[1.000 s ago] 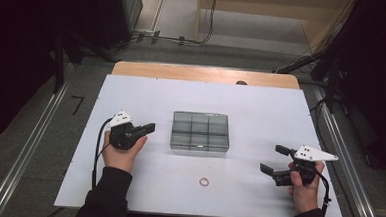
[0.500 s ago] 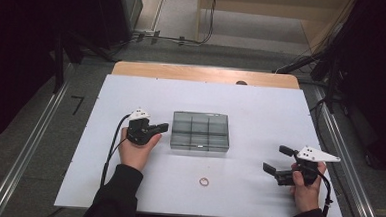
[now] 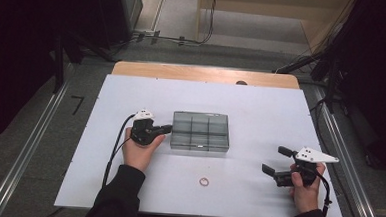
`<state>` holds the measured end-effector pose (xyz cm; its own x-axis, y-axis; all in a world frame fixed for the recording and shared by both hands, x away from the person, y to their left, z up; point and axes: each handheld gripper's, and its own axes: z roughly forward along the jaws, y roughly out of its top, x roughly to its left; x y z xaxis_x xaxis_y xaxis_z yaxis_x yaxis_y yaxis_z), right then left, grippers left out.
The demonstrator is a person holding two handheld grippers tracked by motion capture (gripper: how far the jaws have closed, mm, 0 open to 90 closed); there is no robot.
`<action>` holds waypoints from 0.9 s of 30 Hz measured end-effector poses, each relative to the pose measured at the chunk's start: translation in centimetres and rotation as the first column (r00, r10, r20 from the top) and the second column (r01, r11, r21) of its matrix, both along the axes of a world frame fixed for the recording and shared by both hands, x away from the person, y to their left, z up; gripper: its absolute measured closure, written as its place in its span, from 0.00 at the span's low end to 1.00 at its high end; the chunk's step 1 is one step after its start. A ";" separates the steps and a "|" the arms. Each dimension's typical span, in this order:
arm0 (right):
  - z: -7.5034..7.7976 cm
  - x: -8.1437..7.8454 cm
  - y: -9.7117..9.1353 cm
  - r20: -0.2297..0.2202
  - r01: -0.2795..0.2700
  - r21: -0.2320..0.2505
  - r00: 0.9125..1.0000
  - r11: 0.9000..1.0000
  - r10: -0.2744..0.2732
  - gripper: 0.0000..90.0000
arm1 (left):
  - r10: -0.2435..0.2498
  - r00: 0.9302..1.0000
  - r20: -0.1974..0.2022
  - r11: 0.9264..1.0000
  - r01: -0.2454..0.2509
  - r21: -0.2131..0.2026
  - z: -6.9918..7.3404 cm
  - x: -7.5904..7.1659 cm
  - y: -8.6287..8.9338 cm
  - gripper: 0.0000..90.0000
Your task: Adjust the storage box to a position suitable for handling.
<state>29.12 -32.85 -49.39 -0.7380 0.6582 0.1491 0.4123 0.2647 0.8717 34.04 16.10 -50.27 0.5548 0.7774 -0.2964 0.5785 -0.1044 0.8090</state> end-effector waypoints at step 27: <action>0.2 -0.1 0.9 0.000 -0.045 -0.022 0.999 0.999 0.045 0.00 | -0.007 1.000 0.024 1.000 0.007 0.022 0.2 -0.3 -1.1 1.00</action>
<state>29.00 -31.98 -49.21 -0.7669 0.6275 0.1348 0.3991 0.3017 0.8658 33.79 15.00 -50.07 0.5670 0.7795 -0.2663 0.5582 -0.1258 0.8201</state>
